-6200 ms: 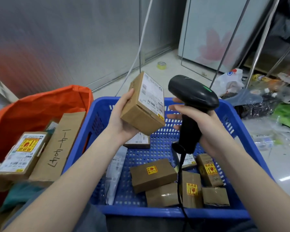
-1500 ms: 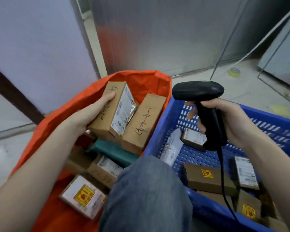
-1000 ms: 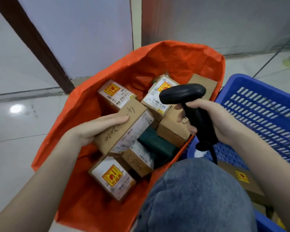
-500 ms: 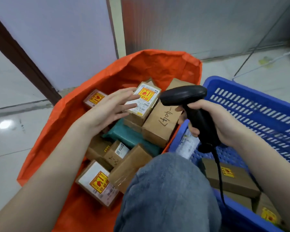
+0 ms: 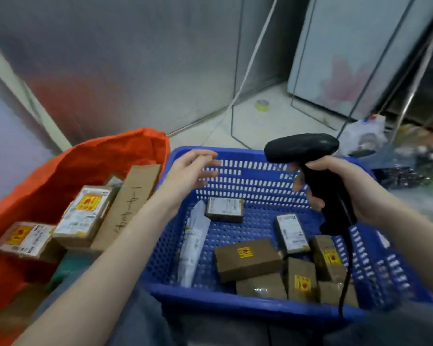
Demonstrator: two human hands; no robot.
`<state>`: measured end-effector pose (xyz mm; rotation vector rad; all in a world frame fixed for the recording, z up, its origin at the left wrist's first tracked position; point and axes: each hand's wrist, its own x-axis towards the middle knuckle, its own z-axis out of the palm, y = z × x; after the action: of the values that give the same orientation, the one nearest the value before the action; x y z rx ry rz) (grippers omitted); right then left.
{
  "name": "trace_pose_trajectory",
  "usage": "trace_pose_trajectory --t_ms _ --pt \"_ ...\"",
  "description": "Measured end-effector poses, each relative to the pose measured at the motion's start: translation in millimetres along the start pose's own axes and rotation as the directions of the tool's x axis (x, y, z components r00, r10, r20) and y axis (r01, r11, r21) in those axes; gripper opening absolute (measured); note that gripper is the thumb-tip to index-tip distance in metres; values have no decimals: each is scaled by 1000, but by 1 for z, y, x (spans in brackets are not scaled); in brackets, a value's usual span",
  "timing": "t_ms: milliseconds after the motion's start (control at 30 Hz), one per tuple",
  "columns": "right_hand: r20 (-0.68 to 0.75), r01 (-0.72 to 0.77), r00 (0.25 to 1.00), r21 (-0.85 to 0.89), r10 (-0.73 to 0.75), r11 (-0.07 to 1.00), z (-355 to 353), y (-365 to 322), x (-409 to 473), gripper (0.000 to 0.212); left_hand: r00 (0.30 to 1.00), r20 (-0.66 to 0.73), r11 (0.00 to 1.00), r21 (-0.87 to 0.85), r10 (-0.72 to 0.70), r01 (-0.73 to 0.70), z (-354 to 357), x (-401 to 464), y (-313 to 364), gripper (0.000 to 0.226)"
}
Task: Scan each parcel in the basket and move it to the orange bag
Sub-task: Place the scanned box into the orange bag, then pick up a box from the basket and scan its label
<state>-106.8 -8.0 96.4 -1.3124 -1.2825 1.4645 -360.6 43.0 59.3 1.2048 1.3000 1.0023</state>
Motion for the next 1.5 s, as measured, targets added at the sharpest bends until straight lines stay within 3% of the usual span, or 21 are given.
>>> trace_pose_trajectory --t_ms 300,567,733,1033,1100,1233,1367,1500 --pt "-203 -79 973 157 111 984 -99 79 -11 35 981 178 970 242 -76 31 116 36 -68 18" --pt "-161 -251 950 114 267 961 -109 165 18 29 953 251 929 364 -169 69 129 70 -160 18" --pt "-115 -361 920 125 375 924 -108 202 38 25 904 286 890 419 -317 179 133 83 -225 29" --pt "-123 -409 898 116 422 905 -104 253 68 32 813 352 792 576 -465 203 139 97 -296 54" --pt "-146 -424 886 131 441 896 -103 263 73 33 774 377 733 662 -508 159 140 97 -309 72" --pt "-158 -442 869 175 469 880 -101 278 76 33 754 394 489 865 -525 -112 147 94 -324 101" --pt "-154 -460 860 175 486 870 -102 285 74 35 692 408 438 887 -596 -146 153 103 -322 115" --pt "-146 -457 864 173 481 873 -104 284 75 36 556 455 372 890 -696 -263 154 101 -322 130"
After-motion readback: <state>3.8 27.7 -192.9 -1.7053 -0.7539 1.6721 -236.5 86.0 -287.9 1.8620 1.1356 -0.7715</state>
